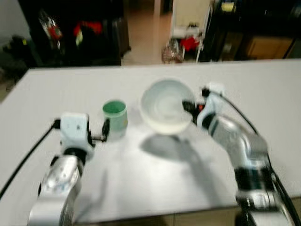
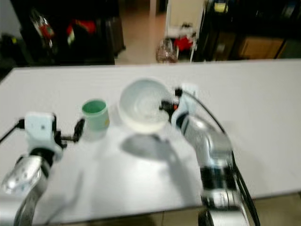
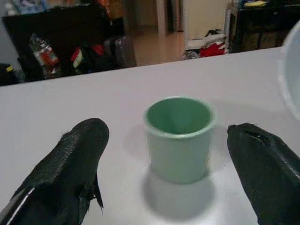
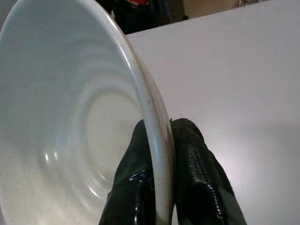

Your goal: Setting the table

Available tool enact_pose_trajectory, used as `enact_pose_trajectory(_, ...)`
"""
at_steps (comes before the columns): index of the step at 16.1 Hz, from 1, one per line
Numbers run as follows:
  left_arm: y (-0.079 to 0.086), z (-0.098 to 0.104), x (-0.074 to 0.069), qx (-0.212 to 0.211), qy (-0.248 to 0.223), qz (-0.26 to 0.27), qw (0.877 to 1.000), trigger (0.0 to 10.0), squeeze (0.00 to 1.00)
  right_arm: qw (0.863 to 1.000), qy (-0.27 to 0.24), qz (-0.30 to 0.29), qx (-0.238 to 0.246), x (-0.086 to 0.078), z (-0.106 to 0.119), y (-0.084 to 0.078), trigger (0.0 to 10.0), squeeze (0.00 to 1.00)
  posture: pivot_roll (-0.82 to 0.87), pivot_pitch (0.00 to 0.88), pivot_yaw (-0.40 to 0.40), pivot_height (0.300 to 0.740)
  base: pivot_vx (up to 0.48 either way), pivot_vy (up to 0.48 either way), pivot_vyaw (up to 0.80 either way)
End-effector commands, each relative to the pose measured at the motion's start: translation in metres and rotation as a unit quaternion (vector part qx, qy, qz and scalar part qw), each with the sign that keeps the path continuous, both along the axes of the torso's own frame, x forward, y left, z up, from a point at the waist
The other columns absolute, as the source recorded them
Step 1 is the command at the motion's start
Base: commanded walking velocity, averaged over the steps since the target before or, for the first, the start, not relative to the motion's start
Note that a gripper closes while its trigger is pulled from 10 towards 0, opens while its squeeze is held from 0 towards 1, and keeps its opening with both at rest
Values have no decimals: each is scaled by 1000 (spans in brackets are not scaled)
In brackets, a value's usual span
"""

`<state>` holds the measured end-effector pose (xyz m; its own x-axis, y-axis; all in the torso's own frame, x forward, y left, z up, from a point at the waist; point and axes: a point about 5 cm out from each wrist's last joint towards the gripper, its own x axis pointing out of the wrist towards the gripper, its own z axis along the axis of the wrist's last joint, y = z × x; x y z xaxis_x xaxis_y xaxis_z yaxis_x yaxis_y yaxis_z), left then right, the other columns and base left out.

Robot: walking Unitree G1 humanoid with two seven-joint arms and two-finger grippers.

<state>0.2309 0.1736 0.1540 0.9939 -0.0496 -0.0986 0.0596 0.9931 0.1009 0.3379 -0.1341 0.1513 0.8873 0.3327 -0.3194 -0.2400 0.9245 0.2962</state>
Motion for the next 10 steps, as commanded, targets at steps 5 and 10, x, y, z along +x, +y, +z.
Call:
enact_pose_trajectory(5, 0, 2, -14, 8, 9, -47, 999, 10000, 0, 998, 41, 0, 54, 34, 5, -1, 10000, 0, -21, 0, 11, 740, 0, 0, 0)
enact_pose_trajectory(10, -11, 1, -33, -3, 38, -137, 990, 10000, 0, 985, 118, -47, 121, 54, 2, 5, 10000, 0, 12, 0, 10, 740, 0, 0, 0)
